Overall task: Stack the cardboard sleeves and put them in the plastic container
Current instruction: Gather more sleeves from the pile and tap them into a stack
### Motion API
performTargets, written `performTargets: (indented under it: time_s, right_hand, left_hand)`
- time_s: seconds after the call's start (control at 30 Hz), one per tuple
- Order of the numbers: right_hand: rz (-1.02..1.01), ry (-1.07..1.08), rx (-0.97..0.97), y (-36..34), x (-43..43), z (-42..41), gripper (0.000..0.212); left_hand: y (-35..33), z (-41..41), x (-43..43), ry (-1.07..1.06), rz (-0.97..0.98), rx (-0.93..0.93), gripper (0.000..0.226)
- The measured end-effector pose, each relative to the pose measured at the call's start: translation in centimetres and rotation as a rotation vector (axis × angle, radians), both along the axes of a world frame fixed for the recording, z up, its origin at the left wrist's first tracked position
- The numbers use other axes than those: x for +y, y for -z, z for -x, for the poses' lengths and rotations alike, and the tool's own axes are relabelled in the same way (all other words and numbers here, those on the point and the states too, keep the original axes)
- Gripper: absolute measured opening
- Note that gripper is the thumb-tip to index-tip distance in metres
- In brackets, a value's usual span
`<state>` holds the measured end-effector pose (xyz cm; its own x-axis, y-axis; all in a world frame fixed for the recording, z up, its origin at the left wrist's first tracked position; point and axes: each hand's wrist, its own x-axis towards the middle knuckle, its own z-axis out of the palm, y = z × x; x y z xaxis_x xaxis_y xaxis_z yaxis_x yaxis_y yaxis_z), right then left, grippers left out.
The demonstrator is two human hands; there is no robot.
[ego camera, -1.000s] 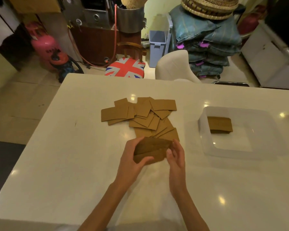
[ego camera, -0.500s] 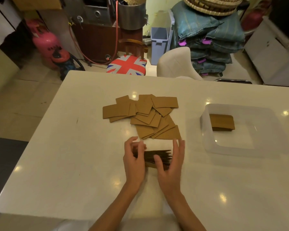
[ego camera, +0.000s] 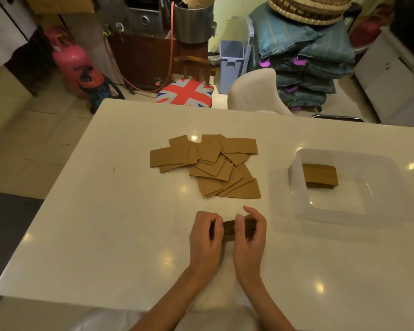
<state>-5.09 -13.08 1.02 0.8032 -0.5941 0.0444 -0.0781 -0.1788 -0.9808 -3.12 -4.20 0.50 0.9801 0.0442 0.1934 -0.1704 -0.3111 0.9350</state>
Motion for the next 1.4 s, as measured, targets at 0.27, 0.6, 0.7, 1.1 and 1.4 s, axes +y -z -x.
performTargets:
  time_s: [0.27,0.6,0.7,1.1,1.4]
  right_hand:
    - [-0.163,0.051,0.064,-0.2,-0.3,0.0,0.027]
    - [-0.189,0.071,0.080,0.8,0.0,0.1,0.039]
    - [-0.248,0.081,0.074,0.4,0.2,-0.2,0.036]
    - [-0.041,0.001,-0.006,-3.1,0.2,-3.8,0.004]
    - [0.025,-0.327,0.062,-6.5,-2.6,-5.8,0.007]
  left_hand:
    - [-1.2,0.0,-0.5,-0.024,0.141,0.156,0.013]
    - [-1.0,0.0,0.3,-0.061,0.155,0.233,0.036]
    - [-1.3,-0.4,0.0,-0.049,0.146,0.259,0.038]
    - [-3.9,-2.6,-2.4,-0.275,0.270,0.246,0.021]
    - [-7.2,-3.6,1.3,0.101,0.245,0.377,0.019]
